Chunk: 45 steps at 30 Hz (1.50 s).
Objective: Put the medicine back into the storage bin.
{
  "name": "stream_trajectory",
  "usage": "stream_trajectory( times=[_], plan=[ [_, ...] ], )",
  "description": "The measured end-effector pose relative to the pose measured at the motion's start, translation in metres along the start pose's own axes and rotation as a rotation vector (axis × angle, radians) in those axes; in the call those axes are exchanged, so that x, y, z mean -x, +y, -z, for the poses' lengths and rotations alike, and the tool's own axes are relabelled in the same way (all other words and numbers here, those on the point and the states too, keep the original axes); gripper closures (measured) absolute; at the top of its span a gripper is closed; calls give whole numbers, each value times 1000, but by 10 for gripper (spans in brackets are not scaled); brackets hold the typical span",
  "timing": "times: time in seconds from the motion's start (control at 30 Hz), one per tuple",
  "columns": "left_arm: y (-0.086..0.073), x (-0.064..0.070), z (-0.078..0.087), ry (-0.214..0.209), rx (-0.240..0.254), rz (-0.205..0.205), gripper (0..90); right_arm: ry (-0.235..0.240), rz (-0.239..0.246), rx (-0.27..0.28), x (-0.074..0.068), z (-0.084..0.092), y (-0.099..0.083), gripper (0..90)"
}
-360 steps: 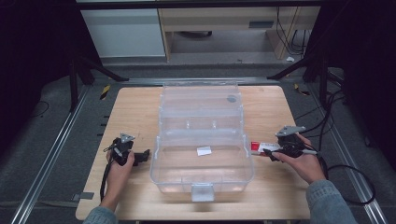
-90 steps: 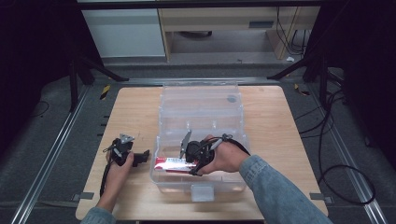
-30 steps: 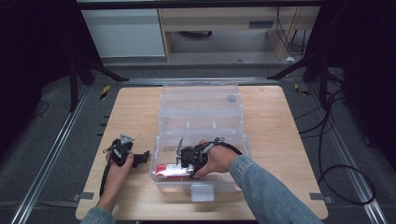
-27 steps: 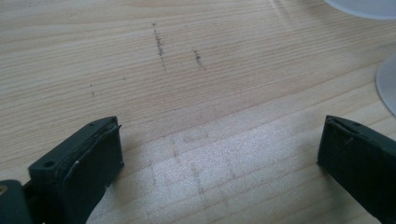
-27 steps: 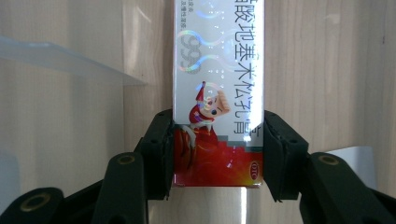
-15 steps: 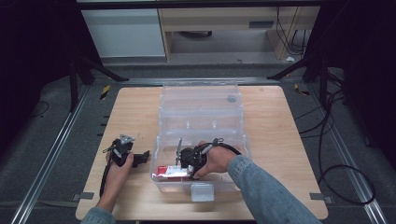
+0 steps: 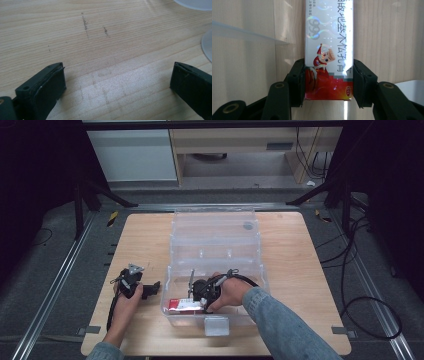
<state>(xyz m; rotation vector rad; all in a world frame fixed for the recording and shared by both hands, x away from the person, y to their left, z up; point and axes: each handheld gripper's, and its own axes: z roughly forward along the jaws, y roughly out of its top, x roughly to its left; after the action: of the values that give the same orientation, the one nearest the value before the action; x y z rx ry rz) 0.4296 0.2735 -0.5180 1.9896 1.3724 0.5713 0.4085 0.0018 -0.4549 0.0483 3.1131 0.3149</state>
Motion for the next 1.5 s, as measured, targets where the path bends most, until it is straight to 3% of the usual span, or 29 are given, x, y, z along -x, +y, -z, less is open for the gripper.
stream_trajectory(
  times=[0.17, 0.37, 0.6, 0.73, 0.87, 1.1, 1.17, 1.3, 1.37, 1.4, 1.43, 1.5],
  plan=[
    [0, 0, 0, 0, 0, 0, 0, 2, 14, 4, 2, -2, 0, 507],
    [0, 0, 0, 0, 1, 1, 0, 3, -6, 2, 2, -1, 0, 495],
    [0, 0, 0, 0, 3, 3, 0, -10, -12, 43, 1, 8, 1, 498],
    [0, 0, 0, 0, 4, 3, 0, -50, -13, 66, -2, 19, 0, 534],
    [0, 0, 0, -3, 3, -1, 0, -93, -40, 122, -7, 33, -3, 572],
    [-2, 1, 3, -10, 18, -48, 26, -132, -56, 180, -15, 56, -10, 575],
    [1, 0, 12, -14, 46, -65, 31, -152, -67, 202, -16, 65, -16, 560],
    [4, -3, 25, -21, 86, -57, 44, -179, -100, 237, -18, 77, -24, 529],
    [10, -4, 41, -30, 109, -107, 44, -204, -125, 267, -21, 87, -31, 495],
    [10, -4, 41, -30, 109, -107, 45, -216, -124, 278, -21, 90, -34, 487],
    [14, -2, 54, -43, 124, -137, 46, -224, -136, 286, -21, 93, -37, 477],
    [16, -1, 60, -51, 132, -144, 47, -245, -161, 288, -21, 101, -43, 448]
  ],
)
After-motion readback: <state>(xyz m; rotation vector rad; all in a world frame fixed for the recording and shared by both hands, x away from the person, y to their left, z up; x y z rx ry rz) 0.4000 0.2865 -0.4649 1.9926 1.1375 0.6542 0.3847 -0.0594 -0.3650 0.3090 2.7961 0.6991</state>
